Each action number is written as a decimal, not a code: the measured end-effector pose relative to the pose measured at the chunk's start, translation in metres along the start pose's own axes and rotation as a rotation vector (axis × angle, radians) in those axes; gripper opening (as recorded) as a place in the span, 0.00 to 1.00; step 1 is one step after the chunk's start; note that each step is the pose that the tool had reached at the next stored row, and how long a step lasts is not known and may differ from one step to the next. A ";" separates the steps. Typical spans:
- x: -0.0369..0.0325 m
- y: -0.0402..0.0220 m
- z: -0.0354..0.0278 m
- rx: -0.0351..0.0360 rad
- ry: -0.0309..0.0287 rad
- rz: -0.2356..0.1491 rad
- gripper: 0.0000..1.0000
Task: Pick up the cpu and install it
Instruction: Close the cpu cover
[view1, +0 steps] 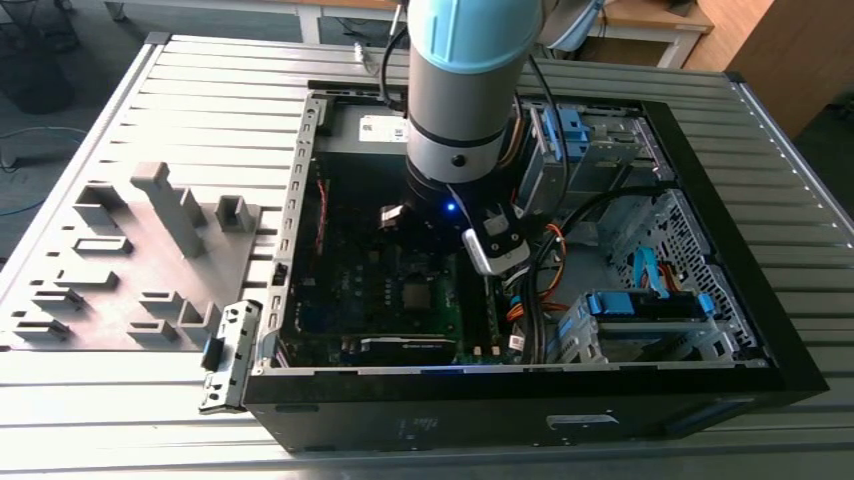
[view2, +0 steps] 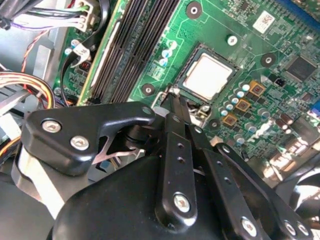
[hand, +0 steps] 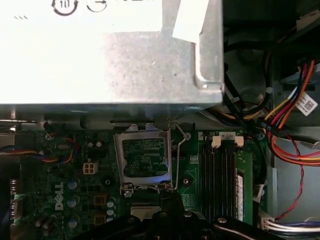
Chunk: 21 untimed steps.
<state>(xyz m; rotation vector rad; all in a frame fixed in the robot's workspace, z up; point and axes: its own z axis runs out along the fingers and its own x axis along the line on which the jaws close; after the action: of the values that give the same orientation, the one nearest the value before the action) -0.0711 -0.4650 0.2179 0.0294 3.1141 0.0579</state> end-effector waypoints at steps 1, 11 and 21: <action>0.0000 0.0000 0.0009 -0.0008 0.0003 -0.005 0.11; -0.0079 0.0009 0.0034 -0.0088 0.0023 -0.032 0.11; -0.0138 0.0027 0.0045 -0.0169 0.0034 -0.060 0.11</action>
<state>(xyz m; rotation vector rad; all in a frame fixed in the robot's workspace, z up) -0.0571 -0.4624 0.2139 -0.0639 3.1151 0.0831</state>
